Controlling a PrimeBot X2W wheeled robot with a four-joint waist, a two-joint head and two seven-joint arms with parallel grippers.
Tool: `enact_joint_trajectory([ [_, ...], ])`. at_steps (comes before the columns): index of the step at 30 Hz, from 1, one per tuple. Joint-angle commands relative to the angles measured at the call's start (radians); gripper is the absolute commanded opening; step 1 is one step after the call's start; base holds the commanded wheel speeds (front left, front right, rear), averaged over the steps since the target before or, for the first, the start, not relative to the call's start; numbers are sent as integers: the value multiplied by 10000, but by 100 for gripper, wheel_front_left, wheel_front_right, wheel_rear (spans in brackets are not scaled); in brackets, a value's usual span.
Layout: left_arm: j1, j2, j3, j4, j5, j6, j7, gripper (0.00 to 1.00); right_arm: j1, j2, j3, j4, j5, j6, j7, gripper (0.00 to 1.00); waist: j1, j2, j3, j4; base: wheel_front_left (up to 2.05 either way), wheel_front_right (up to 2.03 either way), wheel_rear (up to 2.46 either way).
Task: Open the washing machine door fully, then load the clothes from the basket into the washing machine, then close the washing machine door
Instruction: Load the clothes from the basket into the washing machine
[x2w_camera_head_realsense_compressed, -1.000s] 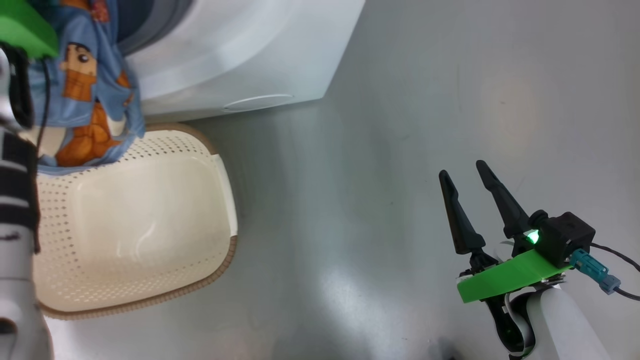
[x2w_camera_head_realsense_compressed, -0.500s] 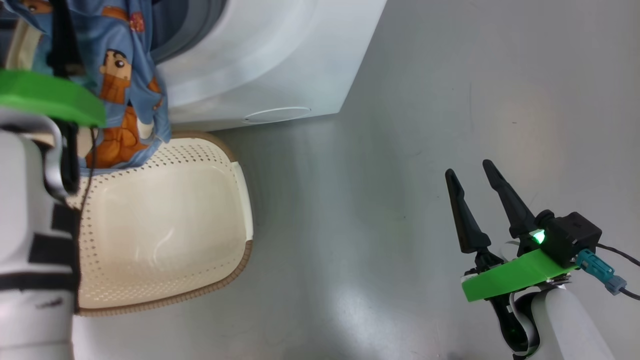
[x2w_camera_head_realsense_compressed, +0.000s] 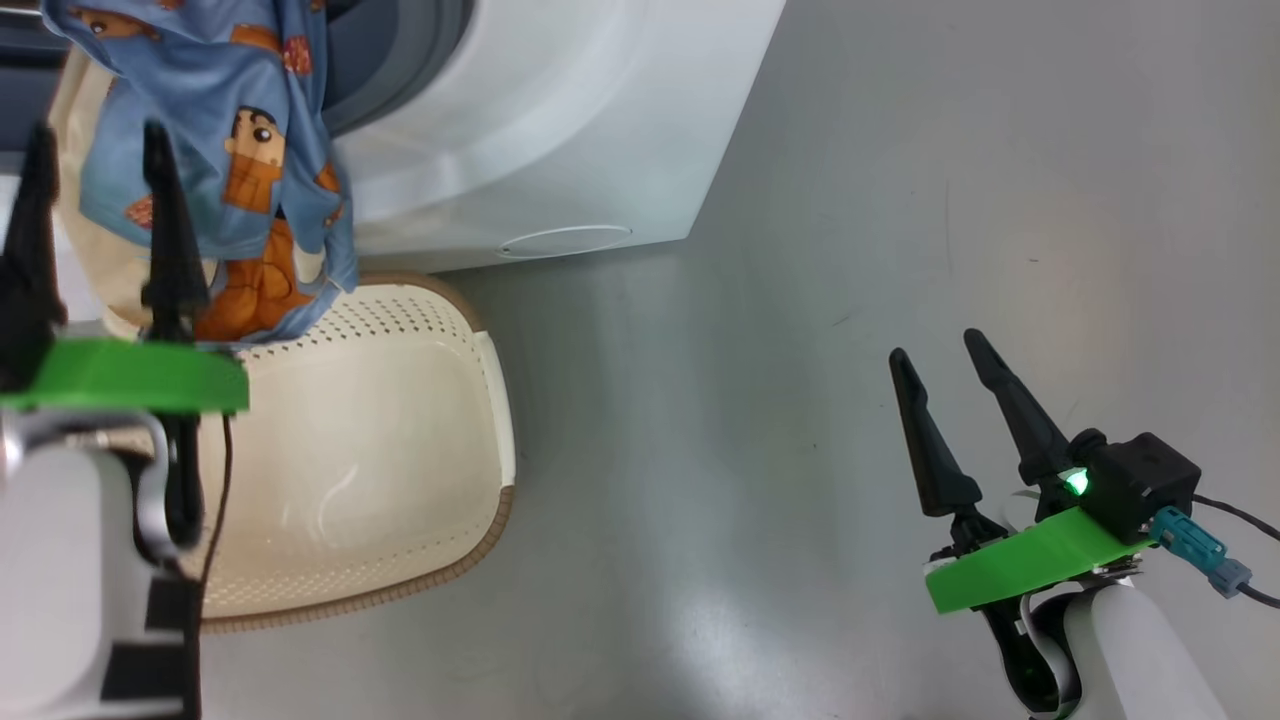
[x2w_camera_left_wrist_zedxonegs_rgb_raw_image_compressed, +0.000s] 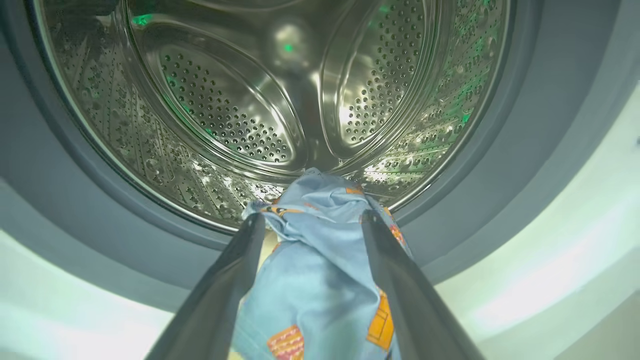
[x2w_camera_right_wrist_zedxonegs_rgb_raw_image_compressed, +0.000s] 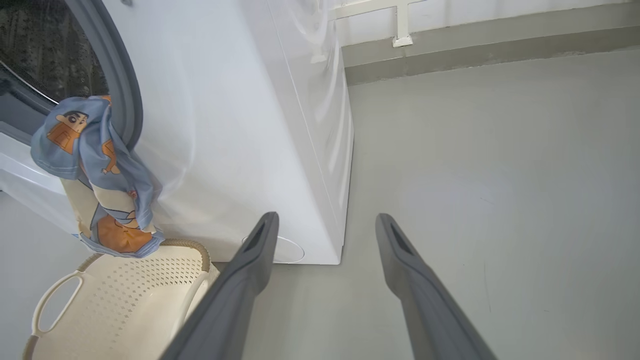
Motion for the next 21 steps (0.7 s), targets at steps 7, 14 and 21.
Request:
enact_joint_trajectory([
  [7, 1497, 97, 736, -1037, 23, 207, -51, 100, 217, -81, 286, -152, -139, 16, -118, 100, 0, -1, -113, 70, 0, 0, 0],
  [14, 2660, -295, 947, -1648, 72, 210, -51, 100, 214, -105, 392, -93, -93, 16, -118, 100, 0, -1, -222, 47, 0, 0, 0],
  [21, 3592, -512, 1094, -1978, 142, 191, -51, 100, 250, -161, 378, -63, -79, 16, -118, 100, 0, -1, -270, 95, 0, 0, 0],
])
